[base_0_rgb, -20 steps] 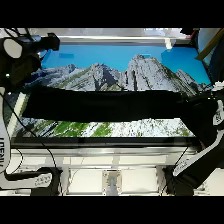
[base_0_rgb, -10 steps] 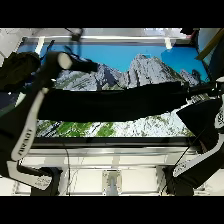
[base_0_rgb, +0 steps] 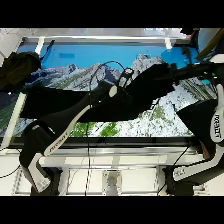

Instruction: Fold the clothes and pants, and hang the long-sleeved shirts on hangers.

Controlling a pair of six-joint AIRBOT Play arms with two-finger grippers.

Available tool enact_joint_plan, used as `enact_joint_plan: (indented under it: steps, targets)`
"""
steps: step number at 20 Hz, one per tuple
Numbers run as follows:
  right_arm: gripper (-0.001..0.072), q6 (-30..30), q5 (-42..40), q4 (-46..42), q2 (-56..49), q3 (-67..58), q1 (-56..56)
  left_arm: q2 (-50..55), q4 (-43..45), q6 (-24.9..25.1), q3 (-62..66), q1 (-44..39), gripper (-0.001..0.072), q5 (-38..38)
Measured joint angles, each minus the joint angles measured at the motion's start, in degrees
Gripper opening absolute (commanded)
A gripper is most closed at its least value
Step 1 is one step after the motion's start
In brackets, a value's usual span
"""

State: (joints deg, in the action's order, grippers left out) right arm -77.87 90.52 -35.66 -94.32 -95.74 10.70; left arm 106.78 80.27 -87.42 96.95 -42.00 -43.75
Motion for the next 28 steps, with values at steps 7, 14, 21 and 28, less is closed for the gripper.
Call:
enact_joint_plan:
  steps: [7,14,21,28]
  targets:
    - [0.0026,-8.61,-12.74,-6.80,0.24,0.00,-17.57,-5.75,0.28,-0.90,0.00,8.37,0.0007,-4.09]
    - [0.0453,-16.94,-27.87,-11.80,-5.22,0.00,-35.04,-20.59,0.35,0.31,0.00,22.45,0.0006,-16.70]
    - [0.0501,-18.38,-39.01,-14.05,-7.52,-2.97,-42.95,-27.85,0.50,3.28,0.02,28.72,0.0007,-23.74]
    - [0.0499,-18.08,-14.16,-40.98,-1.68,-5.42,-31.82,-28.76,1.95,3.85,-0.02,30.03,0.0007,-25.94]
